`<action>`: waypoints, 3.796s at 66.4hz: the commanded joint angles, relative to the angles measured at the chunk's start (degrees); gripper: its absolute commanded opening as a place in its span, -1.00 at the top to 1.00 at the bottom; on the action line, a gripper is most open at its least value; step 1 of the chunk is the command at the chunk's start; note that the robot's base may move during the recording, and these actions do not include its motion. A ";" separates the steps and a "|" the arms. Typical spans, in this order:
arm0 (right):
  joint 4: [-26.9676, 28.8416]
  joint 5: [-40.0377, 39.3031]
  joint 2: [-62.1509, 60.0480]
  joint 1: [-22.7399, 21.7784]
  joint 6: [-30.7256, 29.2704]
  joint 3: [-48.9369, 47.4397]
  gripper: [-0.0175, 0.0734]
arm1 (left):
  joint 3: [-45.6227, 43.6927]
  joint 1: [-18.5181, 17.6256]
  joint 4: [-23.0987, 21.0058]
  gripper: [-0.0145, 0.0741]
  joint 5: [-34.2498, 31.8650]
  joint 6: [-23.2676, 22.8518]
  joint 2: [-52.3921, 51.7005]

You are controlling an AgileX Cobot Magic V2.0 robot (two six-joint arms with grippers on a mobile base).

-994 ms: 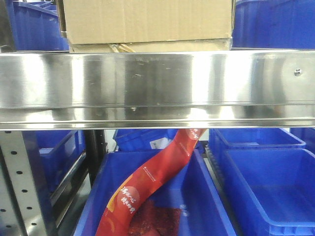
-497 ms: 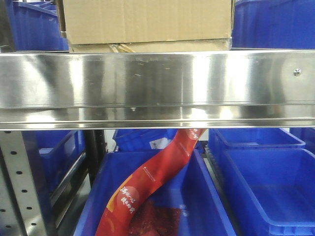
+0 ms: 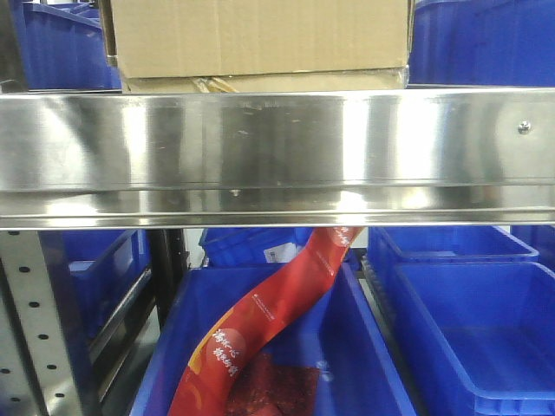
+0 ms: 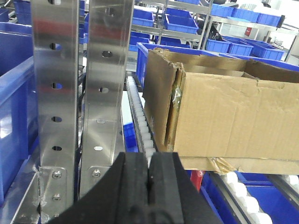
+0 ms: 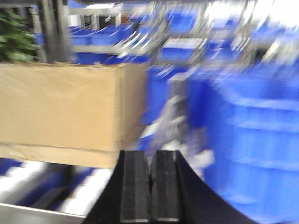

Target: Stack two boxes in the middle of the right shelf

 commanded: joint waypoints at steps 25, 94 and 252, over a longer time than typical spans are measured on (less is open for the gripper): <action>5.37 -12.31 -15.30 -5.99 -4.66 24.52 0.97 | -0.01 0.25 0.19 0.92 -0.97 -0.30 -0.54; 5.37 -13.40 -15.30 -6.21 -4.66 25.52 0.97 | -0.01 0.25 0.19 0.92 -1.08 -0.30 -0.50; 5.37 -13.51 -15.30 -6.21 -4.66 25.52 0.97 | 42.31 12.21 -12.22 0.92 -20.32 19.69 -31.20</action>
